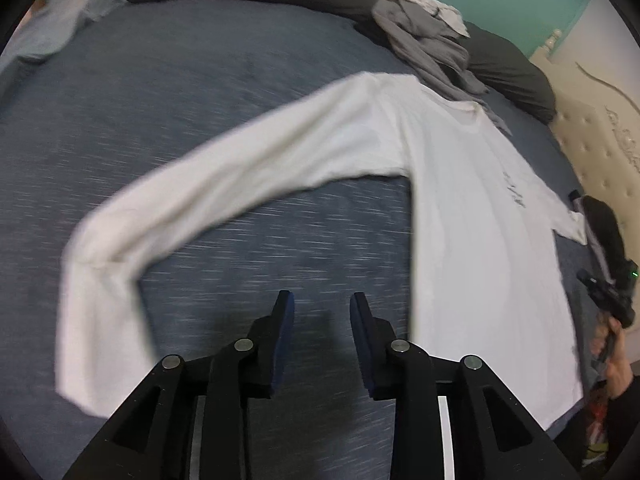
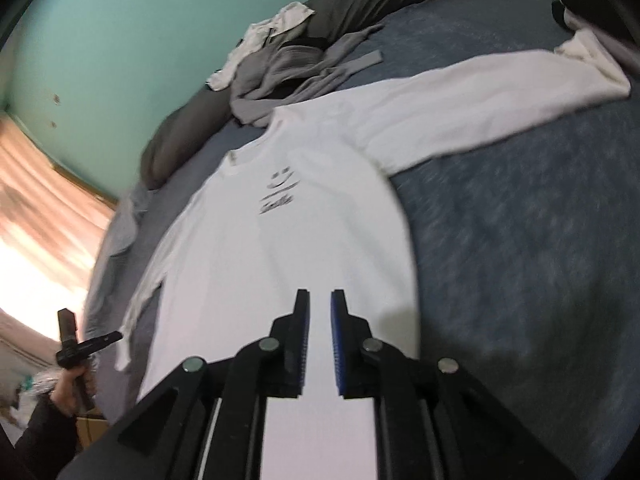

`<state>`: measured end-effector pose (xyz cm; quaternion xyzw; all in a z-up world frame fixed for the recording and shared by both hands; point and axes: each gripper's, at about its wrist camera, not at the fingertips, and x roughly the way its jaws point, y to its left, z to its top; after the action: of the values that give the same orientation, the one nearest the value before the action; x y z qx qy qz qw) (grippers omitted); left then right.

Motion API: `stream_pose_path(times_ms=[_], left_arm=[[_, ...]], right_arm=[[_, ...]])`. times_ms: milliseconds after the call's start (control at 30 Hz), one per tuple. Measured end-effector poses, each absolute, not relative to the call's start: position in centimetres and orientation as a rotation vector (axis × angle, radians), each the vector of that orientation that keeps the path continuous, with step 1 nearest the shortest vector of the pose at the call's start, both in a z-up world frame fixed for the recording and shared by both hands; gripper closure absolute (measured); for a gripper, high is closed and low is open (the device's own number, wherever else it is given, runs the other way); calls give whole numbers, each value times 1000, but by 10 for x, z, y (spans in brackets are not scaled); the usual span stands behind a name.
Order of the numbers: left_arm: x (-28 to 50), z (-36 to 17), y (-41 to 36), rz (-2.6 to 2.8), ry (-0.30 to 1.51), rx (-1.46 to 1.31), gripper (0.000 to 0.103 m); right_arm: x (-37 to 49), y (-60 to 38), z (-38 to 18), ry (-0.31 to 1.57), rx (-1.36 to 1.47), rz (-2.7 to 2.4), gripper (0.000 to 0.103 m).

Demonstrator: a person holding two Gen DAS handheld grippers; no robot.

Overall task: Fold clothes
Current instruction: 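Move the left gripper to the sleeve cuff and close on it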

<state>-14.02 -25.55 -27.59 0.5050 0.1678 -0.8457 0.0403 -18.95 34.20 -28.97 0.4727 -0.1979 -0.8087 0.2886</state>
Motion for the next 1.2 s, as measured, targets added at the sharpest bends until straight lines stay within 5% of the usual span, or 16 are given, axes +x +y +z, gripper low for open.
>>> stream_pose_path(times_ms=[300, 500, 1200], left_arm=[[-87, -272, -322, -2464, 539, 1449, 63], [-59, -288, -351, -2391, 589, 1423, 56], [-41, -308, -344, -2447, 492, 1459, 61]], right_arm=[[-141, 324, -291, -553, 1254, -2126, 77], [-122, 311, -298, -530, 1289, -2119, 76], [-105, 305, -302, -536, 1315, -2118, 75]])
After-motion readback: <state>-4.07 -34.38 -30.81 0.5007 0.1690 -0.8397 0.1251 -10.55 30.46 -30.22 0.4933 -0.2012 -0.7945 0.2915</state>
